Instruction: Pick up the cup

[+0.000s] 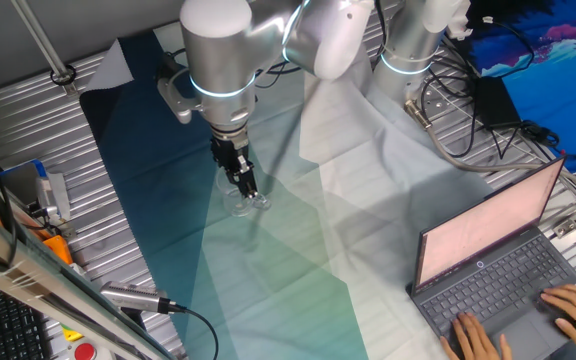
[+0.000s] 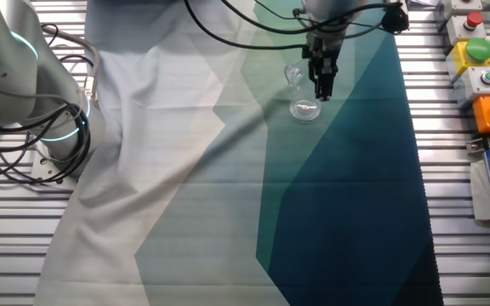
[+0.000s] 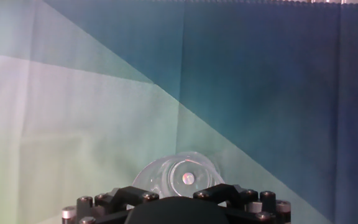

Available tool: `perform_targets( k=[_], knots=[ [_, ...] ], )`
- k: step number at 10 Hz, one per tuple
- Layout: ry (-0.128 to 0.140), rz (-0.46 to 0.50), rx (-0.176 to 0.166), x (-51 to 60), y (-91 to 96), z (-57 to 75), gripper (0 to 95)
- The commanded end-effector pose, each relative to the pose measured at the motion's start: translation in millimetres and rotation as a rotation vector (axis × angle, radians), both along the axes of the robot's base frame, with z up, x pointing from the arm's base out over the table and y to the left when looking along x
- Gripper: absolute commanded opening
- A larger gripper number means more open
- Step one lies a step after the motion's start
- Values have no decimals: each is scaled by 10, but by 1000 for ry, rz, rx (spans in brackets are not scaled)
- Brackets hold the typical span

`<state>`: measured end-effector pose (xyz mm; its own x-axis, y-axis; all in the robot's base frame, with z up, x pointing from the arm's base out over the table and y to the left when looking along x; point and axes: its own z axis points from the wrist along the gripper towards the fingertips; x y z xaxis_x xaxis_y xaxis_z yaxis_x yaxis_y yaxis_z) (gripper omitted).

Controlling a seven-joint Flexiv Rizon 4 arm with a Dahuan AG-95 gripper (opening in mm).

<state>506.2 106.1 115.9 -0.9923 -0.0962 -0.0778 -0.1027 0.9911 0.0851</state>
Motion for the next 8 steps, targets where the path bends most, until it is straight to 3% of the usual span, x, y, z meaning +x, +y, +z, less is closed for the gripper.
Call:
perform_targets(
  k=[1, 2, 3, 6, 8],
  knots=[
    [-7, -14, 1, 10, 2, -7, 950],
    [-11, -23, -4, 13, -1, -24, 950],
    [-14, -29, -7, 16, -5, -45, 760],
    [-14, -47, 0, 20, -8, -58, 760],
    [-14, -37, -13, 19, -8, -53, 760]
  ],
)
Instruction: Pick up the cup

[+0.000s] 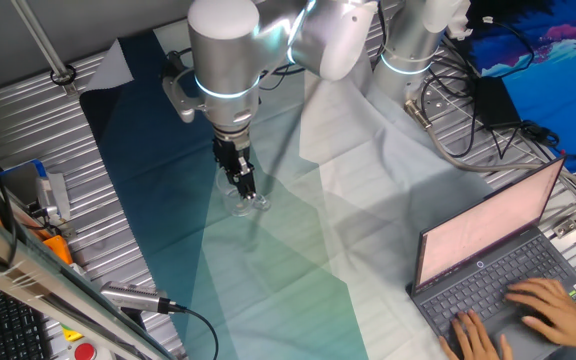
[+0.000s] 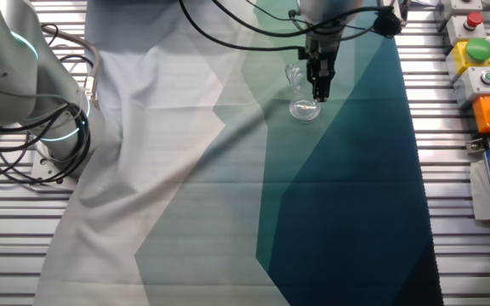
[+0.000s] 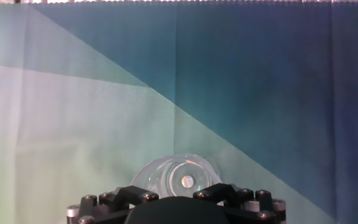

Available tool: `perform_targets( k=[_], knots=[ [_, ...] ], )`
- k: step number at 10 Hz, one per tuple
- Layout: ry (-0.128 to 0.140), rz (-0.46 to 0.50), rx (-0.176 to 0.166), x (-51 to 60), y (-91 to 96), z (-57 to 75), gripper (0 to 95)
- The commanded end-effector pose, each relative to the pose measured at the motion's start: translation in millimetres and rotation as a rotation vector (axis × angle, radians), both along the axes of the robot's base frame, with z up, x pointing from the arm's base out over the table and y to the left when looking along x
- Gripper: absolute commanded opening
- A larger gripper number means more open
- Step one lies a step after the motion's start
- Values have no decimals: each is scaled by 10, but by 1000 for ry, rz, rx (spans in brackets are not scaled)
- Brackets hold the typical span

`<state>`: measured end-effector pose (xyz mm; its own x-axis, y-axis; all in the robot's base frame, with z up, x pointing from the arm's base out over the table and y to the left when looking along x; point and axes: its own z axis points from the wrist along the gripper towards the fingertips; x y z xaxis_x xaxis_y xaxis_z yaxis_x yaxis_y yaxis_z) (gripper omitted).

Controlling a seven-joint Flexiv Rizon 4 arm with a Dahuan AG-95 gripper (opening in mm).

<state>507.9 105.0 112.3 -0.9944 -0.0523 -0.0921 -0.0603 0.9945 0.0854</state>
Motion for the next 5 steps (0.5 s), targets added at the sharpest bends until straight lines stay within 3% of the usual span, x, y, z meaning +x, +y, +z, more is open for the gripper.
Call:
perform_targets(
  k=[1, 2, 3, 5],
  knots=[
    [1, 13, -20, 2, 3, -17, 760],
    [-1, 37, -49, 2, 3, -17, 760],
    [-1, 37, -53, 2, 3, -17, 760],
    [1, 33, -35, 2, 3, -15, 760]
  ],
)
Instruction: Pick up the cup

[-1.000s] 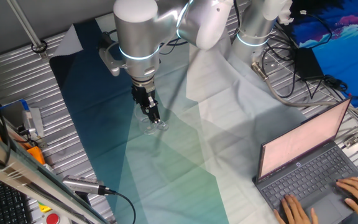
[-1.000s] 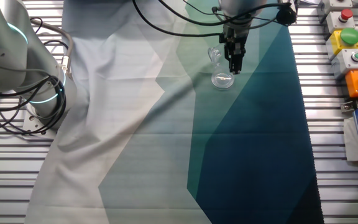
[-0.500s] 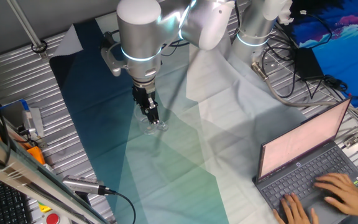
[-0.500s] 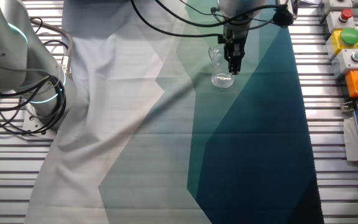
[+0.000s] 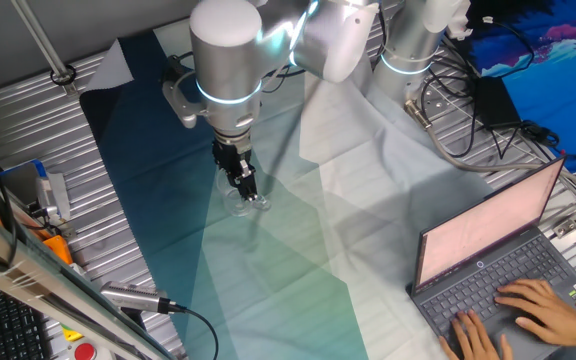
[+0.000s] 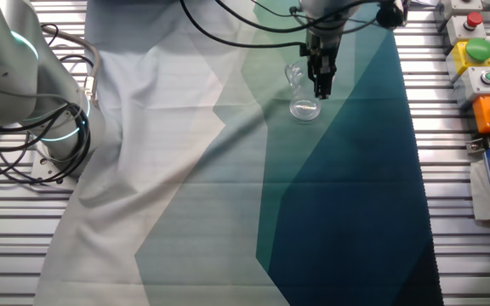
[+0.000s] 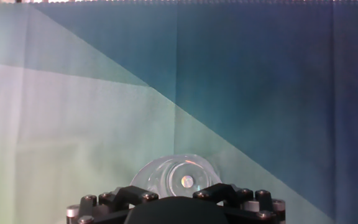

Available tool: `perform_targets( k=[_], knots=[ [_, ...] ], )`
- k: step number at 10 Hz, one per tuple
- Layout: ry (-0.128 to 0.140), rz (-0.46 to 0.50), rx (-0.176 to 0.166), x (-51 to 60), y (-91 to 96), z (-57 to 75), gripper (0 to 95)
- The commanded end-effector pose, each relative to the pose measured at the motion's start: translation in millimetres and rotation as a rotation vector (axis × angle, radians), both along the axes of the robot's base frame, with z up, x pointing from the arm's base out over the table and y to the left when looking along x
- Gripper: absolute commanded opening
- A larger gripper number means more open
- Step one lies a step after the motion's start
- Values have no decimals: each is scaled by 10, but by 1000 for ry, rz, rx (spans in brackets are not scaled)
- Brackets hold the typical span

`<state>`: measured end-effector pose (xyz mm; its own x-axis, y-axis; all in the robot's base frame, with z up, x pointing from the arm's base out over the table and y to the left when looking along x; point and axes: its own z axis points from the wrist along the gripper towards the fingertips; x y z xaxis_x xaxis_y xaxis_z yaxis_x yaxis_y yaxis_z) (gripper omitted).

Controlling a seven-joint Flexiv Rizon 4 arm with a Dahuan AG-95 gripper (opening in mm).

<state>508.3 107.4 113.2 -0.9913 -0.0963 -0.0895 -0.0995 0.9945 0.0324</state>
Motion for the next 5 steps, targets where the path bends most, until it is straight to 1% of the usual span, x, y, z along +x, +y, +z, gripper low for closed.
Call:
perform_targets(
  k=[1, 5],
  knots=[
    [3, -17, 38, -3, -20, -18, 760],
    [1, 0, 15, -6, -33, -9, 760]
  ],
)
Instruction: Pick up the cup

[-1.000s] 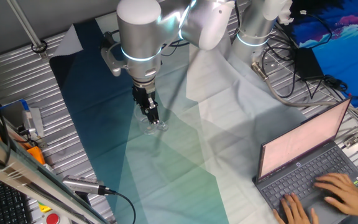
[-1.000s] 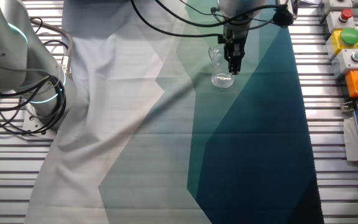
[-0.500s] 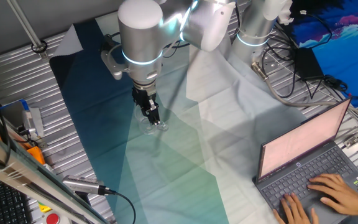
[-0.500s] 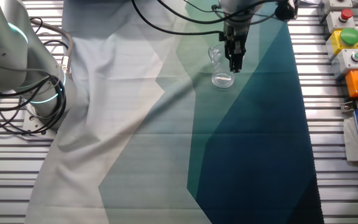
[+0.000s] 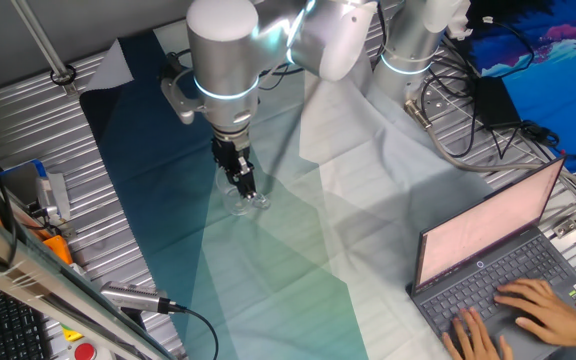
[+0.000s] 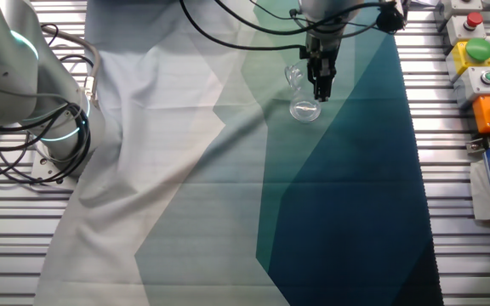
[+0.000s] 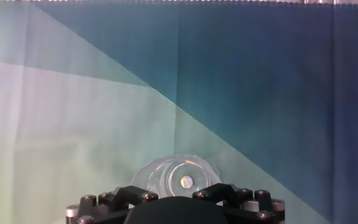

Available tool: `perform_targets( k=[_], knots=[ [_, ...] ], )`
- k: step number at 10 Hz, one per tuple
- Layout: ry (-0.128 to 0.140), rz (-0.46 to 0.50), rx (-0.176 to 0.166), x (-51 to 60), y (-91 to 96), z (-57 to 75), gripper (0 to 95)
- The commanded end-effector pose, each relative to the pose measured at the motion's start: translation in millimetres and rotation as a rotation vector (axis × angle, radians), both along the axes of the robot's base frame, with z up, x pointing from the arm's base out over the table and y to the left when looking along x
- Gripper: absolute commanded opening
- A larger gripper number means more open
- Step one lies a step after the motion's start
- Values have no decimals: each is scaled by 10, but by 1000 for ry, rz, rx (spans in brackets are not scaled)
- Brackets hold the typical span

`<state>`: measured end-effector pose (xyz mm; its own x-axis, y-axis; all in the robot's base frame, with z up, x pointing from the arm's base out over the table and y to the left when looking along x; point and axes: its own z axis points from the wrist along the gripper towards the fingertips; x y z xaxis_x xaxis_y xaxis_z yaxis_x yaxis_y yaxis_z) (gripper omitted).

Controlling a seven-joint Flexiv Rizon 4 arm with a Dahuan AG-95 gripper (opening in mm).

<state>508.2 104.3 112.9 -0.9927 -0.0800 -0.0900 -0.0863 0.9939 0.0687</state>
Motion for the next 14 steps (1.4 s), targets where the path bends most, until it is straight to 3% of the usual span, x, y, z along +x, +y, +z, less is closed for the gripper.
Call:
perform_targets(
  k=[1, 7, 8, 12, 14],
  knots=[
    [-3, 17, -29, -6, -4, -2, 760],
    [-1, 18, -21, -8, -2, 10, 760],
    [-1, 17, -22, -8, -2, 10, 950],
    [-4, 25, -21, -5, -2, 11, 950],
    [-9, 38, -38, -1, -2, 12, 950]
  ],
)
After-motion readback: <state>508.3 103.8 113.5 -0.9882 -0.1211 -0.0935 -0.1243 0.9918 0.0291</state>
